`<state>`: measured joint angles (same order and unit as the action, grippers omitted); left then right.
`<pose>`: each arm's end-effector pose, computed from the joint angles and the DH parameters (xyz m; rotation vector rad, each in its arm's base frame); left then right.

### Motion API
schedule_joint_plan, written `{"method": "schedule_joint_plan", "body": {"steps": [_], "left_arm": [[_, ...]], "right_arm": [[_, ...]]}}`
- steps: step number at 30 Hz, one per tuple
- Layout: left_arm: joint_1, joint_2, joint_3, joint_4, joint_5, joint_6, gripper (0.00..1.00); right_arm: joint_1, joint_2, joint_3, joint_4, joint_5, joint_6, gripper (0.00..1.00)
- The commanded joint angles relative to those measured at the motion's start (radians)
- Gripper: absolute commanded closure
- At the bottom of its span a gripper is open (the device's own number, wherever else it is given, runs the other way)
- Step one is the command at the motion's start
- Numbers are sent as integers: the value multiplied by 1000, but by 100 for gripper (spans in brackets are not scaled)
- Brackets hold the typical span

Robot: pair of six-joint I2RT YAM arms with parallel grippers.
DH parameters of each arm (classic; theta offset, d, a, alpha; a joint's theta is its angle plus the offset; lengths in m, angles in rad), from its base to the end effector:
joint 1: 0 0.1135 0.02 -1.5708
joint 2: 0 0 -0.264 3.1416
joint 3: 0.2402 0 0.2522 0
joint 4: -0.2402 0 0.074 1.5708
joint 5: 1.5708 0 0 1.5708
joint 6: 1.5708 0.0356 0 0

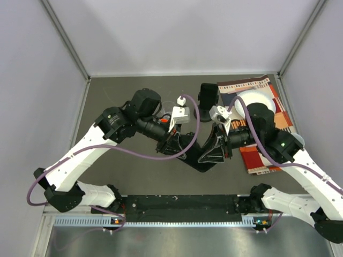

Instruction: Place the phone on the phone stand

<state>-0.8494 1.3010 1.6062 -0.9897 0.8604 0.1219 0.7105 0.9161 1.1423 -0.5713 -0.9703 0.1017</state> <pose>0.1386 -0.1985 0.4373 1.4894 1.7680 -1.3501 0.1120 0.1351 0.4045 -1.2446 1.6057 1.4517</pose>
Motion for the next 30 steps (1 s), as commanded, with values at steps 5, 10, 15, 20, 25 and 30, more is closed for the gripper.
{"method": "schedule_joint_plan", "body": {"steps": [5, 10, 15, 20, 25, 30], "left_arm": [[-7, -65, -20, 232, 31, -83, 100], [-2, -123, -51, 363, -24, -166, 78], [33, -242, -215, 655, -81, -327, 52], [69, -295, -365, 931, -113, -528, 39], [76, -240, -390, 1052, -67, -642, 30], [79, -206, -397, 1102, -81, -685, 28]], "right_arm": [[1, -55, -136, 318, -56, 182, 100], [7, -118, -219, 454, 63, 228, 100], [14, -281, -390, 680, 298, 358, 100], [14, -333, -458, 777, 401, 412, 100], [12, -390, -503, 863, 473, 428, 100], [14, -401, -489, 867, 469, 417, 100]]}}
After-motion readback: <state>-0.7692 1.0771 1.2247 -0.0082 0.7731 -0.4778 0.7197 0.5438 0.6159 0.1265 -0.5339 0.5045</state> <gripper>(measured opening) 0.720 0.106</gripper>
